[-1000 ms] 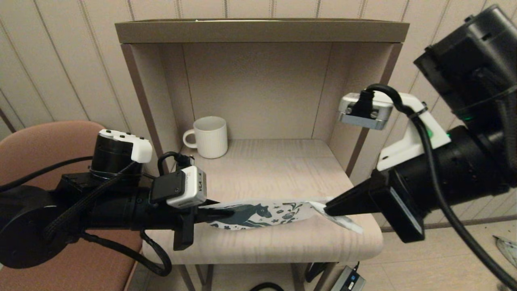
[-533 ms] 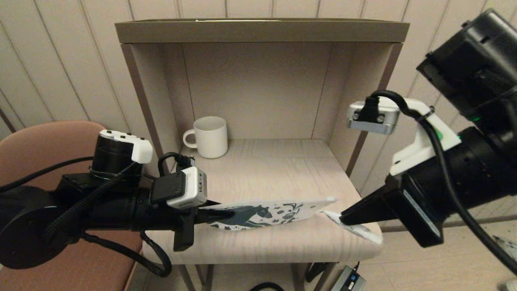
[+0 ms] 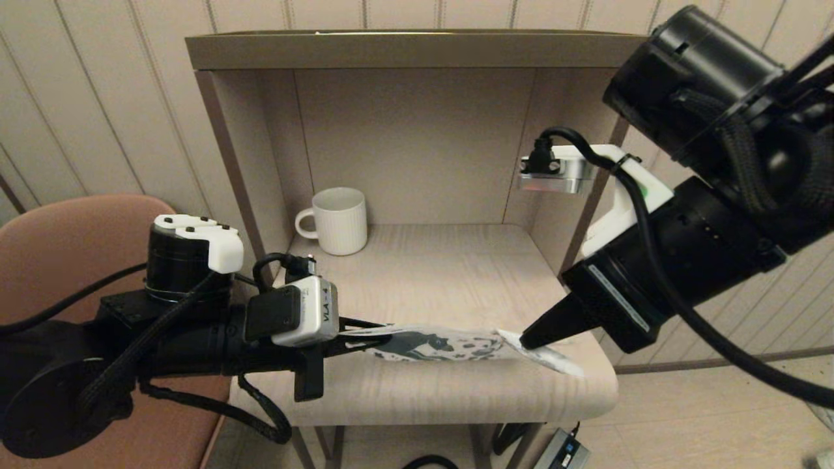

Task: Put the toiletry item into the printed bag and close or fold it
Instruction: Place the toothpaste in the storage bag

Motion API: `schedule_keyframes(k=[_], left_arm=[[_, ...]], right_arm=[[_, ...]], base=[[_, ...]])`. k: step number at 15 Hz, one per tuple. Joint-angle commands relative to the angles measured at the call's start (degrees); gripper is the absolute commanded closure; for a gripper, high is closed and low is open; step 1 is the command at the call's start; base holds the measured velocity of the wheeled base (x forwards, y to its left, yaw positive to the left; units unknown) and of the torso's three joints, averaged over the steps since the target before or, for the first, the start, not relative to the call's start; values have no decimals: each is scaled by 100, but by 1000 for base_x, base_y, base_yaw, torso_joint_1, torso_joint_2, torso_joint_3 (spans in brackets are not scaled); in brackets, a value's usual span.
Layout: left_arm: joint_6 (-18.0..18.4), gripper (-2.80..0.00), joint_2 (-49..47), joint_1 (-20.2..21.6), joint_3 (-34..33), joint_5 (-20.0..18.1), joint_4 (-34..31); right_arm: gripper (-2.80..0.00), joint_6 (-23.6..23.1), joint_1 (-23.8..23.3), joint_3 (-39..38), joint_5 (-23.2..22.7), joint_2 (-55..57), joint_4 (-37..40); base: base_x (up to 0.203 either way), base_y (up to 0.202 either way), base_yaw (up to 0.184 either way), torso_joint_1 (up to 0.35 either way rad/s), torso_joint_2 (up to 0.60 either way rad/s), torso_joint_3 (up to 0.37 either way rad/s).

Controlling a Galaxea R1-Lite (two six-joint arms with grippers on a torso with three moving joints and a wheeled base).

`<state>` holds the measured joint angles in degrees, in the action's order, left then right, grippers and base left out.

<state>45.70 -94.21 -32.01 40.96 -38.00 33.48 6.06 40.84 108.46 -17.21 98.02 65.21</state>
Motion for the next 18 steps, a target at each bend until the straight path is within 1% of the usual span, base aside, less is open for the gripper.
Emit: schedule_keyframes(k=[1, 2, 4, 9, 13, 15, 18], left_arm=[[37, 0, -16, -174, -26, 73, 67], [83, 0, -19, -174, -43, 294, 141], [160, 0, -63, -174, -142, 398, 480], [202, 0, -203, -192, -185, 425, 537], [202, 0, -203, -201, -194, 425, 537], [202, 0, -212, -201, -194, 425, 537], [202, 0, -230, -201, -194, 425, 537]], right_arm=[[0, 0, -12, 17, -79, 103, 27], [0, -8, -6, 18, -157, 118, 22], [0, 17, -33, 26, -318, 156, -48], [0, 44, 3, 17, -327, 226, -140], [0, 45, 9, 16, -336, 568, -131], [0, 27, 12, 17, -476, 630, -148], [0, 26, 12, 17, -494, 733, -157]], base=[[0, 0, 0, 0, 0, 0], [0, 0, 0, 0, 0, 0], [0, 0, 0, 0, 0, 0], [0, 0, 0, 0, 0, 0], [0, 0, 0, 0, 0, 0], [0, 0, 0, 0, 0, 0], [0, 0, 0, 0, 0, 0]])
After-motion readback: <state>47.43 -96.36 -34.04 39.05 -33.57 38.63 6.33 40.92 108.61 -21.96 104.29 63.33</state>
